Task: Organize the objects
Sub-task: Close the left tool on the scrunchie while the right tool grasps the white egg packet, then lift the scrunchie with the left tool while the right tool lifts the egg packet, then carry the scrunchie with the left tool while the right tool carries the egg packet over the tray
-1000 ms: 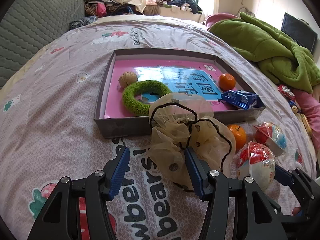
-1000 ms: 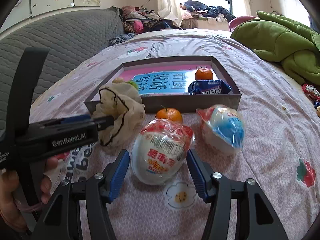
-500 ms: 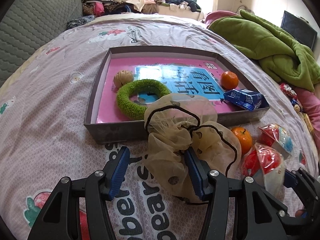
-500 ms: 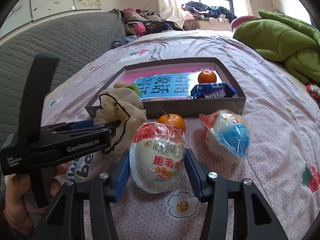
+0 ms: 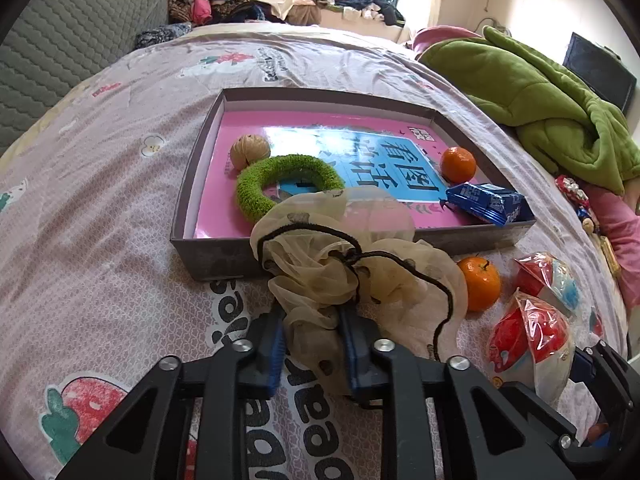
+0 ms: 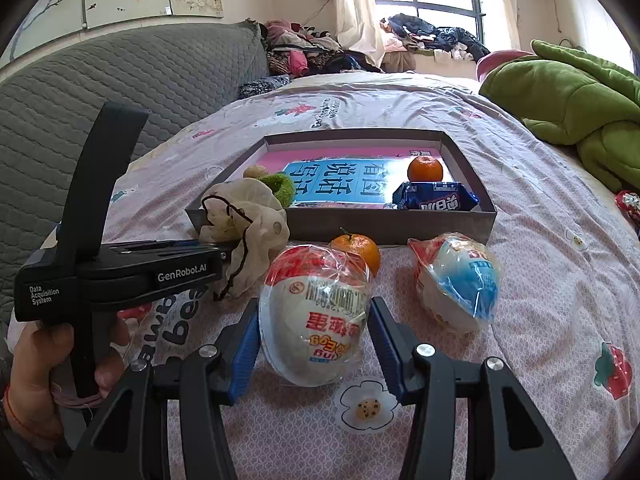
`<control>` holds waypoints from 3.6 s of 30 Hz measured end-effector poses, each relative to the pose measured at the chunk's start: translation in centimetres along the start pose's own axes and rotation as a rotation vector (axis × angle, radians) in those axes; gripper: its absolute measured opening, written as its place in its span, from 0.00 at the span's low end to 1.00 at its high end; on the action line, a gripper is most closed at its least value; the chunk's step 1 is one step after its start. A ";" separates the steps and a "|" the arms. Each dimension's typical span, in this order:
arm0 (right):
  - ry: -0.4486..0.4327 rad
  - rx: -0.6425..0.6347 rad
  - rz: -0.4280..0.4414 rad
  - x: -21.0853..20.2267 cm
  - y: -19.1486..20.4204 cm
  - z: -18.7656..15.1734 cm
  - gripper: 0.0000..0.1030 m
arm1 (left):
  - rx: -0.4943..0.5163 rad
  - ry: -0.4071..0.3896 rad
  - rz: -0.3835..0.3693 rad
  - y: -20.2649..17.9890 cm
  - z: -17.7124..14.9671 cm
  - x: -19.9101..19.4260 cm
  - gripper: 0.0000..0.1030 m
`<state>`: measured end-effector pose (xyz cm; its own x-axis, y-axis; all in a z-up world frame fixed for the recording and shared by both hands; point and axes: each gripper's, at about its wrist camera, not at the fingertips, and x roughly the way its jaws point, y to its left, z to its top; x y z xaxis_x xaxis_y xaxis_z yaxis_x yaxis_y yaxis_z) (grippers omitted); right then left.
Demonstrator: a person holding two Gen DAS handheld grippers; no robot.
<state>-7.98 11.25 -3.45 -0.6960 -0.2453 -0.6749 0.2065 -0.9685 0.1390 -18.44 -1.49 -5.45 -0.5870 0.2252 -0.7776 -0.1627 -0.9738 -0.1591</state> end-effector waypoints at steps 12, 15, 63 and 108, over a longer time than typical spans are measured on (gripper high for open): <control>-0.009 -0.028 0.010 -0.1 0.1 0.0 0.51 | 0.038 -0.031 0.037 -0.8 -0.2 -1.8 0.17; -0.014 -0.035 0.012 -0.4 0.2 -0.1 0.50 | 0.039 -0.039 0.031 -0.7 -0.4 -2.5 0.17; -0.234 -0.073 0.019 -6.2 -1.3 6.5 0.50 | 0.096 -0.317 0.019 -2.9 1.9 -13.7 0.17; -0.329 -0.121 -0.008 -4.7 -4.3 15.3 0.50 | 0.069 -0.349 0.168 -3.2 10.9 -10.6 0.17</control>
<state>-16.10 15.89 10.18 -0.8783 -0.2575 -0.4028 0.2665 -0.9632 0.0346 -20.35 -0.40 9.90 -0.8425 0.0721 -0.5339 -0.0873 -0.9962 0.0032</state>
